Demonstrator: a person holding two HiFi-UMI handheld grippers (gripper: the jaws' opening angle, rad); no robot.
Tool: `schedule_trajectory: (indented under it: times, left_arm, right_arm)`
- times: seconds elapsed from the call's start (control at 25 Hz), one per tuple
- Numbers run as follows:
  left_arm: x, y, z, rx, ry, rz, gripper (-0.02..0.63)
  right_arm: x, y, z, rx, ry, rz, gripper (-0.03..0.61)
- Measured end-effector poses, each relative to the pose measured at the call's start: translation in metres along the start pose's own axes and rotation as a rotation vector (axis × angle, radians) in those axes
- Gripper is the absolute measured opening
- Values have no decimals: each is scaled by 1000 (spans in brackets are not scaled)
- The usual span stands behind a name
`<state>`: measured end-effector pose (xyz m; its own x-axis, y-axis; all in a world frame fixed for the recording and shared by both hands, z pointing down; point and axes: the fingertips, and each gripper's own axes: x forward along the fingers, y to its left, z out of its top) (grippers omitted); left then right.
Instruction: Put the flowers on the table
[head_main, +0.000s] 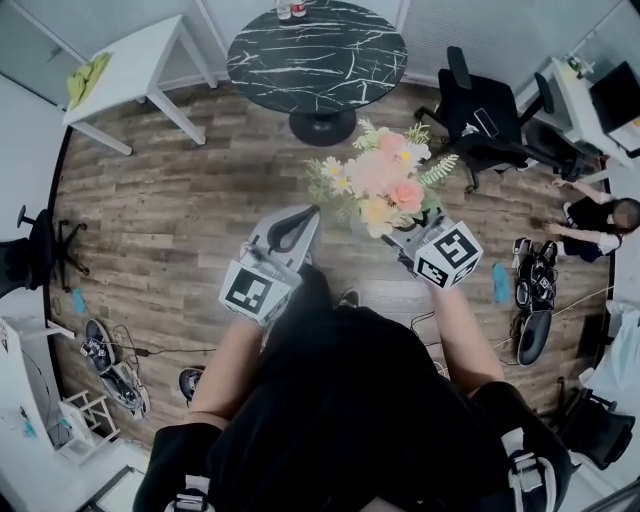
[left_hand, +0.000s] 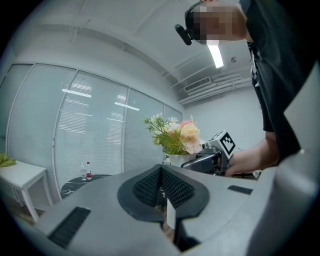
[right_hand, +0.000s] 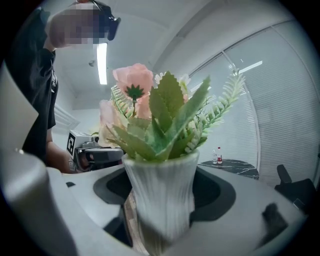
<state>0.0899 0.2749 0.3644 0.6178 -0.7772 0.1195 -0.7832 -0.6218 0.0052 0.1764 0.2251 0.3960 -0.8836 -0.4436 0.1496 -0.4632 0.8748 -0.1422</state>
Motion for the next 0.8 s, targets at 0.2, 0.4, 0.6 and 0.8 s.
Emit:
schedule_trajectory:
  times: [0.2, 0.4, 0.6, 0.8]
  left_arm:
    - [17, 26, 1, 1, -32, -38, 12]
    - [34, 64, 2, 0, -45, -65, 12]
    - [50, 110, 4, -10, -51, -108, 12]
    - [59, 151, 6, -17, -64, -121, 12]
  right_arm:
    - [21, -17, 3, -7, -5, -27, 357]
    - [52, -38, 9, -5, 4, -58, 359]
    - [93, -59, 23, -5, 4, -79, 357]
    - [130, -72, 31, -2, 3, -94, 357]
